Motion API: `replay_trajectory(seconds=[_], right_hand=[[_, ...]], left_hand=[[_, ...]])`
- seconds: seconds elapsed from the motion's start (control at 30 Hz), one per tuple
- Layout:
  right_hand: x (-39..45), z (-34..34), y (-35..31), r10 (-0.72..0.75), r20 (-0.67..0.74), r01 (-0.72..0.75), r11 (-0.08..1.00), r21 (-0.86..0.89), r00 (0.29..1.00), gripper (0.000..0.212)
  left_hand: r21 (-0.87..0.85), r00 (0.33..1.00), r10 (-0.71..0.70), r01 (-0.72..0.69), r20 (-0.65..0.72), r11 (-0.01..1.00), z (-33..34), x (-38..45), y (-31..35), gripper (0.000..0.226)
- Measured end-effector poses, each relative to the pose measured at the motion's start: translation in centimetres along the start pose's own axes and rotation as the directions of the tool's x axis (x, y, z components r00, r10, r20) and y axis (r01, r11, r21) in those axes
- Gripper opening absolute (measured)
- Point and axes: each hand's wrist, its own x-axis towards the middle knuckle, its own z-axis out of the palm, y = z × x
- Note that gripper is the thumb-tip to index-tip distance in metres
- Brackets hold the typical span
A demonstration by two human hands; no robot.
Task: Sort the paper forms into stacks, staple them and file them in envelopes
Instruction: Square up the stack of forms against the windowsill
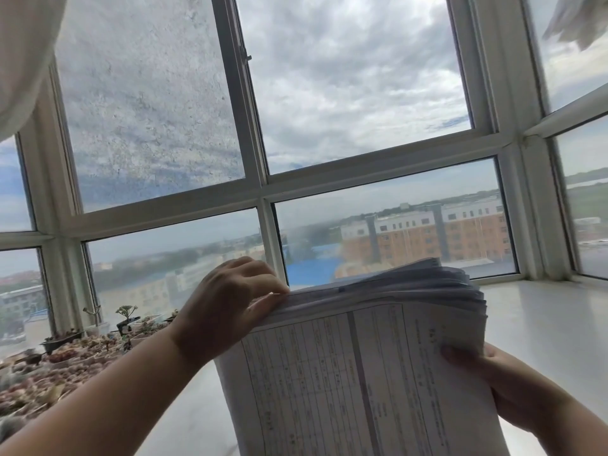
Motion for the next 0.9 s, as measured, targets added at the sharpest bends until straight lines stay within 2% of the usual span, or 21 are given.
replay_trajectory(seconds=[0.2,0.27,0.33,0.4,0.43,0.53,0.73,0.9], right_hand=[[0.0,0.2,-0.1,-0.026,-0.019,0.026,0.999,-0.03,0.999,0.091],[0.1,0.2,-0.1,-0.029,-0.026,0.028,0.999,-0.034,0.999,0.096],[0.1,0.2,-0.2,-0.025,-0.029,0.023,0.999,-0.043,0.999,0.1],[0.1,0.3,-0.2,-0.017,-0.024,0.016,0.999,-0.04,1.0,0.096],[0.1,0.3,-0.2,-0.01,-0.025,0.008,0.999,-0.041,1.0,0.093],[0.1,0.5,0.0,0.007,-0.024,-0.009,0.998,-0.067,1.0,0.089],[0.5,1.0,0.7,-0.143,-0.134,0.134,0.988,-0.078,0.981,0.084],[0.5,1.5,0.9,-0.161,-0.135,0.15,0.985,-0.088,0.978,0.084]], left_hand=[[0.03,0.998,0.063,-0.064,0.011,0.998,-0.5,-0.3,0.4,0.018],[-0.003,1.0,-0.001,0.001,0.018,1.0,-0.7,-0.4,0.5,0.015],[-0.065,0.988,-0.152,0.154,0.04,0.986,-0.7,-0.5,0.0,0.011],[-0.145,0.948,-0.27,0.295,0.167,0.944,-0.7,-0.4,-0.8,0.008],[-0.147,0.926,-0.282,0.324,0.25,0.934,-0.7,-0.3,-1.2,0.008],[-0.047,0.875,-0.279,0.323,0.395,0.945,-0.6,-0.2,-1.8,0.016],[-0.229,0.826,-0.415,0.52,0.382,0.823,-0.8,1.5,-1.7,0.016],[-0.366,0.888,-0.336,0.439,0.313,0.821,0.7,5.5,0.4,0.008]])
